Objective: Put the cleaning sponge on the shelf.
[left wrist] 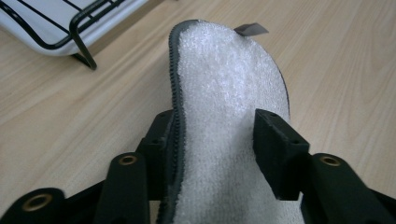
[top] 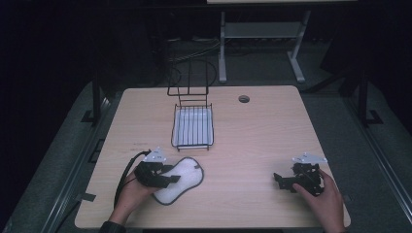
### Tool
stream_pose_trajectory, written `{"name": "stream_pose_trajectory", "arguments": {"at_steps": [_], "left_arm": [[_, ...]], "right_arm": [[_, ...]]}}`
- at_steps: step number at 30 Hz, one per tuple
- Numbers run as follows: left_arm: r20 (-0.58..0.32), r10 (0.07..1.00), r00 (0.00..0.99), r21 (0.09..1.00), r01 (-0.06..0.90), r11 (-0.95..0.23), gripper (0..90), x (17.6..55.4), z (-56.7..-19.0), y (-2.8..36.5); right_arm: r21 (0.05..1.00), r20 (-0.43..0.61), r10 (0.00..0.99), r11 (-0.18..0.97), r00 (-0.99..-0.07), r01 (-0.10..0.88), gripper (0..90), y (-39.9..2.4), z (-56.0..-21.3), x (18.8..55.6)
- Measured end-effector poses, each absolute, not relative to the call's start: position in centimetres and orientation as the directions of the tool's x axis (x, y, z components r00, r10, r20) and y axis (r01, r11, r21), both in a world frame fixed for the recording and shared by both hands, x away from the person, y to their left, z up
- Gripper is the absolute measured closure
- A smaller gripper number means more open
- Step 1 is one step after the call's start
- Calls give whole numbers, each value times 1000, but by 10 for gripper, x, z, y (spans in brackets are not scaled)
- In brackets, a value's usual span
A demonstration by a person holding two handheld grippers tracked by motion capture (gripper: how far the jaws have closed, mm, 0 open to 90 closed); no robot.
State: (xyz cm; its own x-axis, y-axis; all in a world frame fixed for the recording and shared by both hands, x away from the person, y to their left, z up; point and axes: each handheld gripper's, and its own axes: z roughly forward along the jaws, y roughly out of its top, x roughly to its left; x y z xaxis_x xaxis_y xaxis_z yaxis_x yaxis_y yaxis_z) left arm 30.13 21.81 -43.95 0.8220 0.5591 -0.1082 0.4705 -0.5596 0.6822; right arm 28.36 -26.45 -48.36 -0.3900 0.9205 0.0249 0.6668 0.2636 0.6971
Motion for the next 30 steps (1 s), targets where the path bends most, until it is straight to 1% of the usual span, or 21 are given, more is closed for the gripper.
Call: {"name": "stream_pose_trajectory", "arguments": {"at_steps": [5,8,18,30], "left_arm": [[-128,559,819,701,474,-533,597,300,-436,221],[-137,560,817,704,478,-525,612,300,-435,222],[-187,542,819,736,483,-475,709,298,-428,225],[-234,516,824,752,490,-442,778,294,-421,225]], "right_arm": [[697,25,920,264,-390,667,2,-265,-484,284],[697,24,920,264,-391,666,2,-265,-484,284],[697,25,920,264,-390,667,2,-265,-484,284],[697,24,920,264,-390,666,2,-265,-484,284]]}}
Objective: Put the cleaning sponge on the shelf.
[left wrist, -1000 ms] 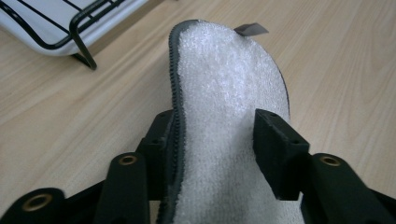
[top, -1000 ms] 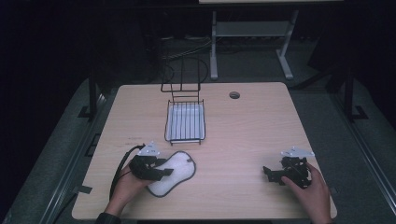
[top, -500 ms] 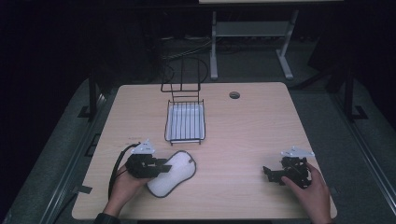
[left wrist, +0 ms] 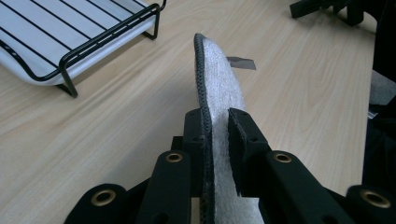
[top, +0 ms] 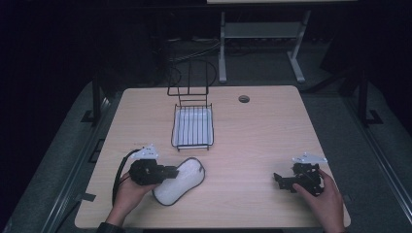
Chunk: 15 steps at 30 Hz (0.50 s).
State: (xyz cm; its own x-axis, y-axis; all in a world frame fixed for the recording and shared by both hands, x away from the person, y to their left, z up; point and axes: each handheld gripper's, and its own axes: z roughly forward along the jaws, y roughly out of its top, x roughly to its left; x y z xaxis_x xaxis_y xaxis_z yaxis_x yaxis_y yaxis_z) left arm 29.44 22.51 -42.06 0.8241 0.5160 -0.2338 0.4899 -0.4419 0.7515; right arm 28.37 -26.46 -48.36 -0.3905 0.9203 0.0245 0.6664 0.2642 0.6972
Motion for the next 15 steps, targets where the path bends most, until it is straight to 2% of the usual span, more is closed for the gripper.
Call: {"name": "stream_pose_trajectory", "arguments": {"at_steps": [15], "left_arm": [[-233,496,837,763,474,-441,815,288,-413,221]], "right_arm": [[697,25,920,264,-390,667,2,-265,-484,284]]}}
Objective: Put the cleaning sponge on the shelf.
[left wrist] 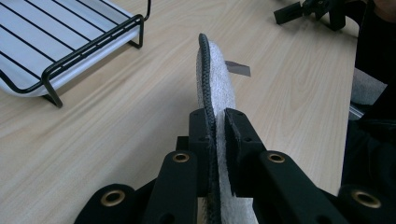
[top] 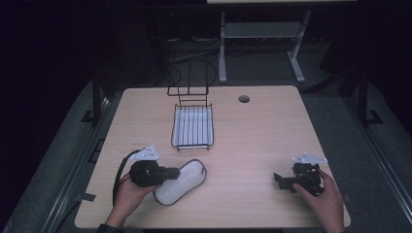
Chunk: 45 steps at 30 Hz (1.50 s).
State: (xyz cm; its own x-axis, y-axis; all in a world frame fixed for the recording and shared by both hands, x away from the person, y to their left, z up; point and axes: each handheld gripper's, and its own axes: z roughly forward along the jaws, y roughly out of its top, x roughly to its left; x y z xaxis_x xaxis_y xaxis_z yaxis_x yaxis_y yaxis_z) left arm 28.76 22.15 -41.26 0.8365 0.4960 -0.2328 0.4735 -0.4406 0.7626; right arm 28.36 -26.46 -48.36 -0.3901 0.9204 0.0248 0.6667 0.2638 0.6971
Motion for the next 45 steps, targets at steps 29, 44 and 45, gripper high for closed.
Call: {"name": "stream_pose_trajectory", "arguments": {"at_steps": [29,44,45], "left_arm": [[-221,517,827,795,460,-395,823,302,-390,231],[-224,540,812,813,461,-356,824,320,-379,235],[-222,541,811,814,460,-356,824,322,-378,235]], "right_arm": [[697,24,920,265,-391,666,2,-265,-484,284],[697,24,920,265,-391,666,2,-265,-484,284],[697,24,920,265,-391,666,2,-265,-484,284]]}}
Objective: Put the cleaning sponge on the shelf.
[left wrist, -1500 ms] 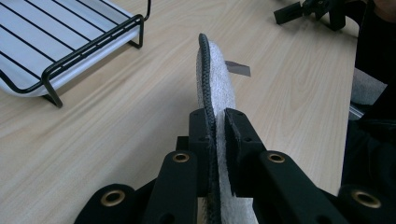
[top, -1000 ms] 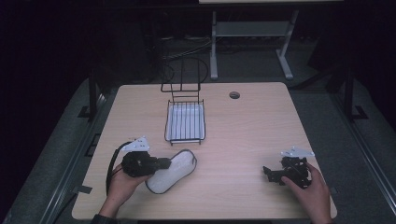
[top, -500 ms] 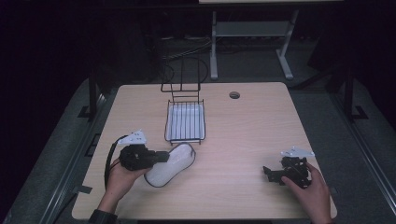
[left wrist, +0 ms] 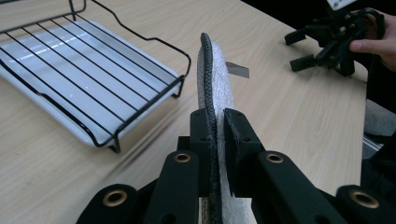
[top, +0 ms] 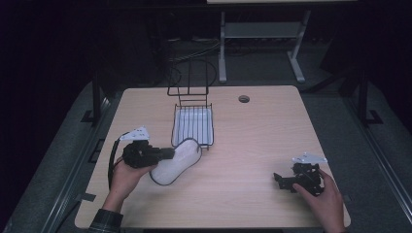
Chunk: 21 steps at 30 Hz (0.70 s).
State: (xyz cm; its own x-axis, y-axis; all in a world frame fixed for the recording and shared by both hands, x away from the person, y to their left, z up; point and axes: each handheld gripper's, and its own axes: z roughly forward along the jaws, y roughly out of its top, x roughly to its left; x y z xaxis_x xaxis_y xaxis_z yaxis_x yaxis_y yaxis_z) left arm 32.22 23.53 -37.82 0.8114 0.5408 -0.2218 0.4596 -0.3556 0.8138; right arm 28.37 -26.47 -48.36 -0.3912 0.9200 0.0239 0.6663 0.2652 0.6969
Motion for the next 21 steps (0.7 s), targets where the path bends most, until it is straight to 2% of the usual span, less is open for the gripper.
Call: {"name": "stream_pose_trajectory", "arguments": {"at_steps": [21], "left_arm": [[-216,584,783,822,468,-324,824,358,-367,239]], "right_arm": [[697,24,919,266,-393,666,2,-265,-484,284]]}}
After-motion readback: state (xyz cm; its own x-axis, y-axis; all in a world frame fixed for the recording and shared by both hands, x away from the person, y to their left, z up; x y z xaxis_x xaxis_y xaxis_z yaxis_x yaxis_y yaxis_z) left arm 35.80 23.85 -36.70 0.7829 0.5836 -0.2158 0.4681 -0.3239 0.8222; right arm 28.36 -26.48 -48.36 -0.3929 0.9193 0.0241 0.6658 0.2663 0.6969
